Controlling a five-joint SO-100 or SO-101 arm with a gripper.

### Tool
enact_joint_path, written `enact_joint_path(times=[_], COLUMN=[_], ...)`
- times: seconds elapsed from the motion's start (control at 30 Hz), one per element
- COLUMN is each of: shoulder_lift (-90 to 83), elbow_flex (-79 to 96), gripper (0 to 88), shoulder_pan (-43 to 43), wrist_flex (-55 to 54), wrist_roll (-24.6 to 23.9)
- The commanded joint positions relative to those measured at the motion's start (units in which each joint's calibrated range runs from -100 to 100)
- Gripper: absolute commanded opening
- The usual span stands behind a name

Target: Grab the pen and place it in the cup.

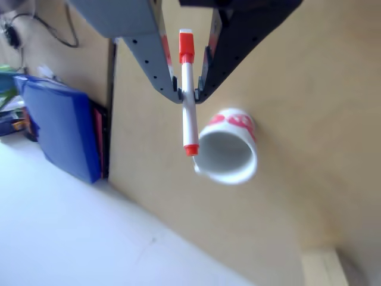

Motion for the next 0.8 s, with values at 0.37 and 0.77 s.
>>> enact_joint_path(times=[0.37, 0.77], shoulder_lift=[4.3, 25.6], elbow_flex=[-2.9, -19.8], gripper=[1.0, 1.0], shoulder_pan=[-4.9, -8.2], wrist_flex=[-18.1, -27.0], wrist_roll=[-5.0, -8.6])
